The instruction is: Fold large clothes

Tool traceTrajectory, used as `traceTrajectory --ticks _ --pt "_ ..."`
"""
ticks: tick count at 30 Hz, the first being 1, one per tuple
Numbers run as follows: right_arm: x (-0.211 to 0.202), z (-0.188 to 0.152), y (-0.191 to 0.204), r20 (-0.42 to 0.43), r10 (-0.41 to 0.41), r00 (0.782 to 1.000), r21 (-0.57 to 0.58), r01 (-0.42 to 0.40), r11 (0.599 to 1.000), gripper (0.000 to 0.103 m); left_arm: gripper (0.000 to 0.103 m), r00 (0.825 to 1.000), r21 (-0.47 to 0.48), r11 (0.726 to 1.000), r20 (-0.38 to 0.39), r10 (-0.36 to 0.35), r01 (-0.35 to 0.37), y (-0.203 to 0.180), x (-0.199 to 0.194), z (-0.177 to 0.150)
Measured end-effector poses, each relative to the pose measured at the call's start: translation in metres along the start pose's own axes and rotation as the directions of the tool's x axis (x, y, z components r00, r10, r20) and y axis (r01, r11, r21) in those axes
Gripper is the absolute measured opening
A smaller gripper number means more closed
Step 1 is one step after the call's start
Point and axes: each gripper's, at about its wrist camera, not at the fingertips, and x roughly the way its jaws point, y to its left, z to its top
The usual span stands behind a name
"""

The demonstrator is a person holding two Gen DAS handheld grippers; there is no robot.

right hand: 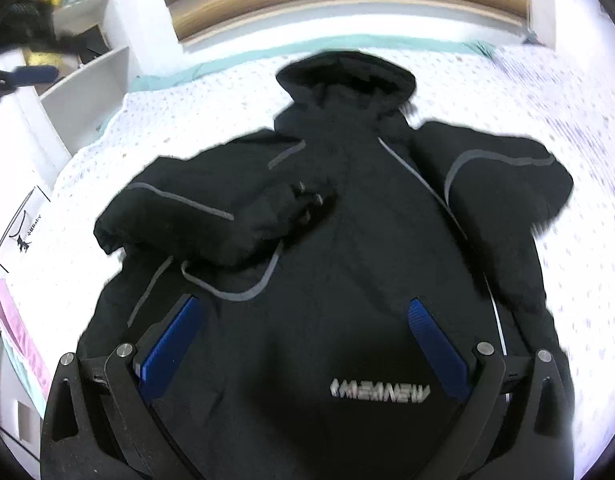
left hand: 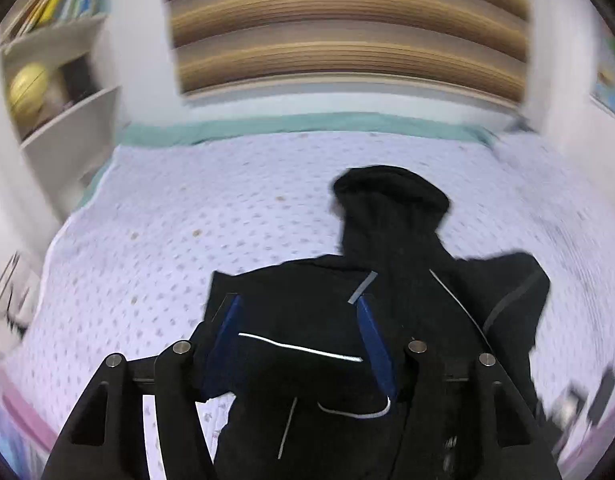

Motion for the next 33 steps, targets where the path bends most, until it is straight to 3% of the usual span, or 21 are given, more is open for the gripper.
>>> traceTrajectory --ticks 3,5,8,9,11,14,15,17,18,20,24,27,29,33 --pt "0.01 0.012 -0.009 0.022 -0.044 0.999 0.06 0.042 0.997 0.103 0.061 0.999 0.088 0.995 0.017 -0.041 0.039 -0.012 0.017 -0.039" --pt "0.023 0.019 -0.013 0.013 -0.116 0.993 0.088 0.114 0.99 0.101 0.061 0.997 0.12 0.992 0.048 -0.056 0.05 -0.019 0.048 -0.066" --pt "0.042 0.023 -0.013 -0.005 -0.064 0.998 0.086 0.064 0.994 0.099 0.061 0.999 0.216 0.976 0.039 0.01 -0.018 -0.022 0.107 -0.102" --pt "0.048 0.024 -0.014 -0.013 -0.047 0.999 0.088 0.048 0.995 0.099 0.061 1.0 0.204 0.979 0.006 0.018 -0.018 -0.016 0.124 -0.108" --pt "0.068 0.028 -0.01 -0.041 0.019 0.999 0.114 -0.014 0.993 0.097 0.06 0.998 0.114 0.992 -0.044 -0.043 0.047 0.003 0.142 -0.111" --pt "0.105 0.036 -0.009 -0.092 0.101 0.991 0.218 -0.079 0.973 0.093 0.06 0.995 0.011 0.996 -0.035 -0.093 0.094 0.035 0.152 -0.109" --pt "0.115 0.038 -0.008 -0.108 0.105 0.989 0.245 -0.076 0.967 0.09 0.06 0.997 0.009 0.997 -0.024 -0.08 0.08 0.041 0.153 -0.109" --pt "0.141 0.044 -0.003 -0.162 0.098 0.982 0.284 -0.049 0.958 0.048 0.06 1.0 0.023 0.999 -0.001 -0.03 0.03 0.052 0.156 -0.107" --pt "0.147 0.047 0.004 -0.167 0.092 0.982 0.256 -0.047 0.965 0.042 0.06 1.0 0.03 1.0 0.004 -0.005 0.005 0.056 0.157 -0.107" --pt "0.139 0.053 0.017 -0.124 0.021 0.992 0.17 0.0 0.985 0.031 0.06 1.0 0.035 0.999 0.014 0.024 -0.025 0.062 0.156 -0.103" --pt "0.084 0.068 0.012 0.043 -0.086 0.995 0.068 0.083 0.994 0.028 0.06 0.999 -0.002 1.0 0.031 0.007 -0.007 0.069 0.154 -0.092" --pt "0.044 0.076 -0.01 0.144 -0.244 0.959 -0.006 0.247 0.969 0.028 0.06 0.998 -0.03 0.999 0.055 -0.027 0.028 0.064 0.151 -0.085" --pt "0.041 0.076 -0.024 0.13 -0.317 0.939 -0.052 0.326 0.944 0.028 0.061 0.997 -0.023 0.998 0.043 -0.064 0.065 0.055 0.161 -0.082" --pt "0.066 0.06 -0.051 0.018 -0.309 0.951 -0.107 0.309 0.945 0.029 0.061 0.99 -0.018 0.993 -0.076 -0.12 0.119 0.035 0.207 -0.091"
